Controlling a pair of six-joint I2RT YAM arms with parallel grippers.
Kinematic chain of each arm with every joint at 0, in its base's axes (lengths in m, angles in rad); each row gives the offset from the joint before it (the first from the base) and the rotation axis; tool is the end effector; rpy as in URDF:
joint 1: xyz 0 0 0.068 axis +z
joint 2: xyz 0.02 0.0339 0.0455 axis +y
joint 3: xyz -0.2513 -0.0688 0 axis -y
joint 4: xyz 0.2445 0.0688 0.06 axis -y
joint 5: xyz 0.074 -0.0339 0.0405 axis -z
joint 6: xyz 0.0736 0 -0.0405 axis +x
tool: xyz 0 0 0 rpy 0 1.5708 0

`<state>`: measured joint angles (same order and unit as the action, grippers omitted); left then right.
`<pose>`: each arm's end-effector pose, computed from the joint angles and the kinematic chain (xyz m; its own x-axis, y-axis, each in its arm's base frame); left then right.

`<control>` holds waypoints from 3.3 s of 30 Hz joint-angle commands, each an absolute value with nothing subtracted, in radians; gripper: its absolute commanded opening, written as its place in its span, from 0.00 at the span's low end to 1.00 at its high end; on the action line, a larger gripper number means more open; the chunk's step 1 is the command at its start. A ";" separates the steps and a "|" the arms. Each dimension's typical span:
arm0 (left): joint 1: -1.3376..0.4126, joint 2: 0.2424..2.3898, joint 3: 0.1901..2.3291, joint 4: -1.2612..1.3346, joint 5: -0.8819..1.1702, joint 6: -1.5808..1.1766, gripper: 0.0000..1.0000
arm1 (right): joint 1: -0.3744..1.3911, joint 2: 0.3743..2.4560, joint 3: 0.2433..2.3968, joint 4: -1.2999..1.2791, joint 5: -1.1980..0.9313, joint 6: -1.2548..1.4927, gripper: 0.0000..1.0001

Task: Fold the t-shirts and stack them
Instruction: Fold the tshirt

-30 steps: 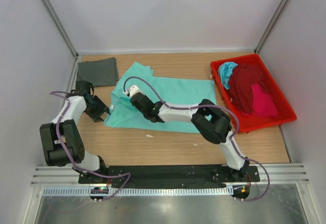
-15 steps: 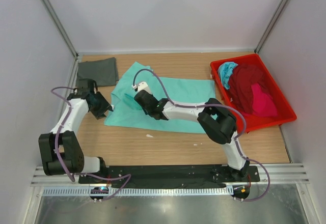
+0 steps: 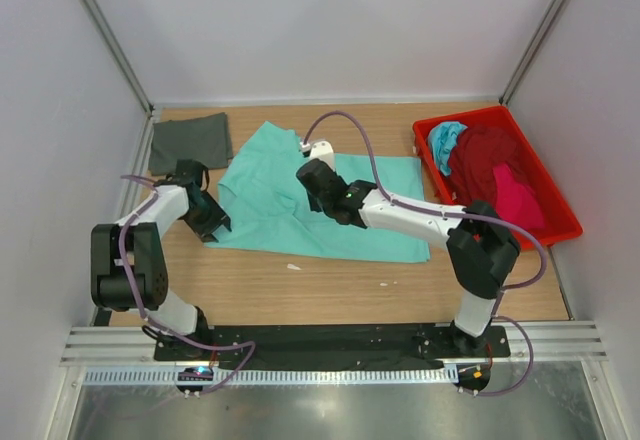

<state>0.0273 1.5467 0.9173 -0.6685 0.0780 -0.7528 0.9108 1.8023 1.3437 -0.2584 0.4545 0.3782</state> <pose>0.2867 0.0021 0.1274 -0.6983 -0.7009 -0.1454 -0.6627 0.7097 -0.2390 0.2886 0.3192 0.2116 -0.5616 -0.1825 -0.8070 -0.3223 0.9466 0.0102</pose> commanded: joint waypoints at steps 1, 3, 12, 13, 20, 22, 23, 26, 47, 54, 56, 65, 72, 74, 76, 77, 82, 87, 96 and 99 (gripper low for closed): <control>0.026 1.566 0.926 -0.695 -0.078 -0.767 0.47 | 0.887 1.698 1.278 -0.288 0.466 0.433 0.26; 0.026 1.565 0.919 -0.724 -0.133 -0.772 0.46 | 0.877 1.665 1.237 -0.307 0.478 0.460 0.26; 0.029 1.453 0.834 -0.773 -0.215 -0.853 0.41 | 0.847 1.494 1.002 -0.408 0.529 0.638 0.26; 0.028 1.430 0.834 -0.776 -0.213 -0.853 0.41 | 0.847 1.483 0.987 -0.425 0.535 0.659 0.26; 0.015 1.289 0.881 -0.675 -0.083 -0.792 0.41 | 0.824 1.422 0.894 -0.457 0.568 0.703 0.24; 0.011 1.285 0.853 -0.600 0.056 -0.799 0.39 | 0.807 1.430 0.890 -0.457 0.569 0.700 0.21; 0.009 1.305 0.848 -0.545 0.086 -0.814 0.38 | 0.799 1.433 0.888 -0.457 0.568 0.698 0.21; -0.028 1.412 0.853 -0.503 0.115 -0.838 0.36 | 0.767 1.456 0.873 -0.457 0.563 0.692 0.20; -0.032 1.340 0.700 -0.762 -0.281 -0.933 0.38 | 0.715 1.350 0.571 -0.629 0.601 1.040 0.15; -0.032 1.210 0.837 -0.810 -0.115 -0.859 0.44 | 0.716 1.152 0.673 -0.629 0.543 0.826 0.26; -0.032 1.194 0.908 -0.815 -0.097 -0.821 0.46 | 0.707 1.146 0.774 -0.643 0.534 0.766 0.31; -0.029 1.386 1.216 -0.494 -0.007 -0.510 0.58 | 0.416 1.276 1.015 -0.367 0.257 0.395 0.36; -0.029 1.756 1.452 -0.359 0.141 -0.381 0.58 | 0.262 1.572 1.282 -0.474 0.058 0.249 0.38; -0.029 1.880 1.527 -0.383 0.152 -0.365 0.58 | 0.250 1.615 1.317 -0.477 0.029 0.220 0.40; -0.032 1.957 1.643 -0.426 0.181 -0.336 0.58 | 0.229 1.680 1.342 -0.486 -0.024 0.177 0.41; -0.031 2.027 1.676 -0.437 0.189 -0.327 0.59 | 0.216 1.701 1.363 -0.488 -0.041 0.163 0.42; -0.034 2.187 1.887 -0.529 0.189 -0.278 0.59 | 0.158 1.846 1.454 -0.492 -0.127 0.079 0.43; -0.044 2.322 2.020 -0.587 0.143 -0.232 0.59 | 0.143 1.986 1.621 -0.586 -0.127 -0.046 0.43; -0.063 2.460 2.164 -0.653 0.130 -0.196 0.58 | 0.112 2.141 1.767 -0.676 -0.187 -0.215 0.42; -0.066 2.479 2.180 -0.666 0.126 -0.184 0.57 | 0.112 2.177 1.813 -0.718 -0.190 -0.264 0.42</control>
<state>-0.0628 2.4561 2.1368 -0.6170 0.1329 -0.2214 0.1177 2.1578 1.7477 -0.6594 -0.1593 -0.1749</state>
